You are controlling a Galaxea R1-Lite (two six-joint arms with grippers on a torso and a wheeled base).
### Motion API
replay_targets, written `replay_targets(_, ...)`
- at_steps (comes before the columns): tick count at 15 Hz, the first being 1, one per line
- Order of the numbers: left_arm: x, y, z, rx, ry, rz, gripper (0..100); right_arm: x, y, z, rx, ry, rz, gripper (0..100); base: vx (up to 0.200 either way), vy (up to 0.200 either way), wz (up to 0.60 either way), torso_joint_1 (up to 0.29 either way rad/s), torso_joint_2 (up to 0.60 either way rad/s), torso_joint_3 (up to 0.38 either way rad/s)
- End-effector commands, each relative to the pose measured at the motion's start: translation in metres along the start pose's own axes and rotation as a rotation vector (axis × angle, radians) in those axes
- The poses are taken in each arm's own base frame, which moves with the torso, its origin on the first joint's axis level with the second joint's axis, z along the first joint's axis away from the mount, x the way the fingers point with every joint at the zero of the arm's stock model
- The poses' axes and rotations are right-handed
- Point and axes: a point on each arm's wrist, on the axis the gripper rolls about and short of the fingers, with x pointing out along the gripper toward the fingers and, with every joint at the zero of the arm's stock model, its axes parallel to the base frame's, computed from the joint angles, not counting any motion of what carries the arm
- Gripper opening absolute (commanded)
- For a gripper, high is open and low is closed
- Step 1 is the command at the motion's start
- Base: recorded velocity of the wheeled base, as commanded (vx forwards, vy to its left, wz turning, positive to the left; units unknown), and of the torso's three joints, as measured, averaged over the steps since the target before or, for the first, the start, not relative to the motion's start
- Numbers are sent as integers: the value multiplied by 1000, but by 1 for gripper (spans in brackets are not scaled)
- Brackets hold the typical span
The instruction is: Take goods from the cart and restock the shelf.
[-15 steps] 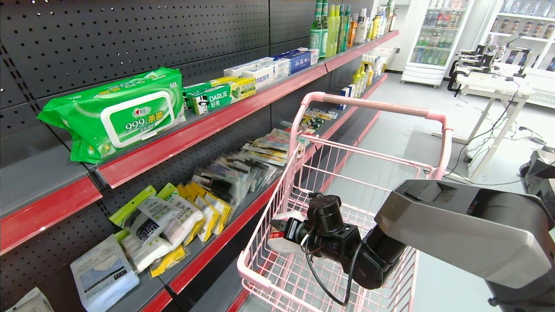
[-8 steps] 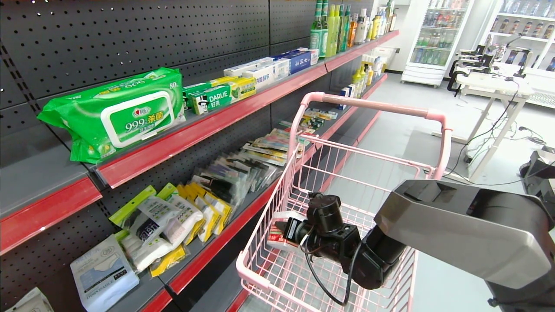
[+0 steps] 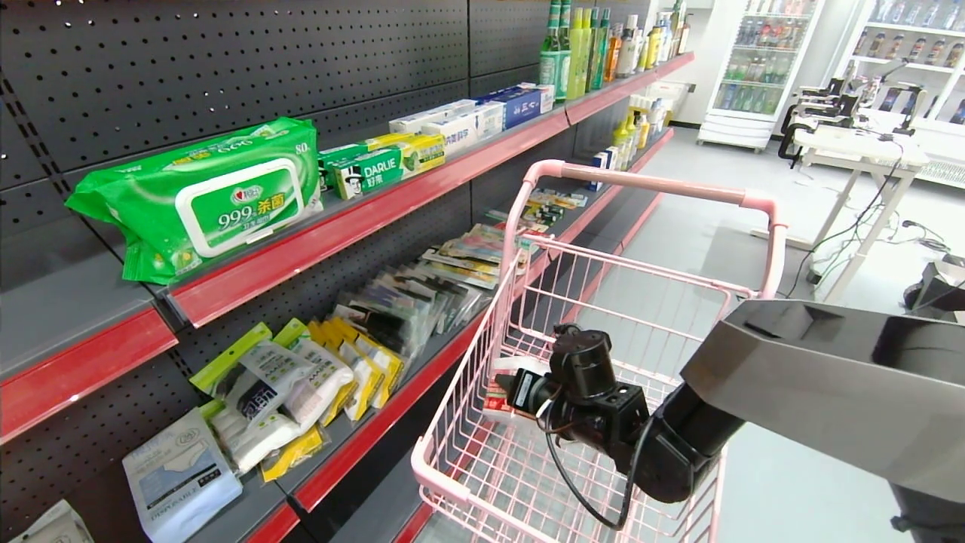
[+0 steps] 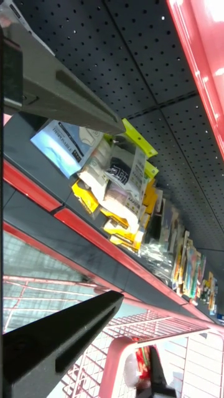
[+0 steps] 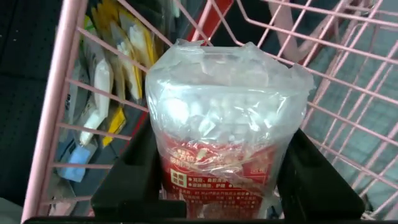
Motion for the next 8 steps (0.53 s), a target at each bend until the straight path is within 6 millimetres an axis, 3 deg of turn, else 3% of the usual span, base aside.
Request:
replay_targets(1, 0, 0, 0, 0, 1, 0, 100, -27, 2, 18, -31, -47, -7, 0, 0, 0, 0, 0, 0, 0)
replay_targets(4, 0, 0, 0, -2, 1, 0, 100, -54, -5, 38, -102, -115, -57, 0, 0, 0, 0, 0, 0, 0)
replay_targets(6, 0, 0, 0, -6, 2, 0, 100, -85, -25, 58, -293, -149, -125, 0, 0, 0, 0, 0, 0, 0)
replay_targets(8, 0, 0, 0, -9, 2, 0, 100, -106, -31, 74, -395, -192, -149, 0, 0, 0, 0, 0, 0, 0)
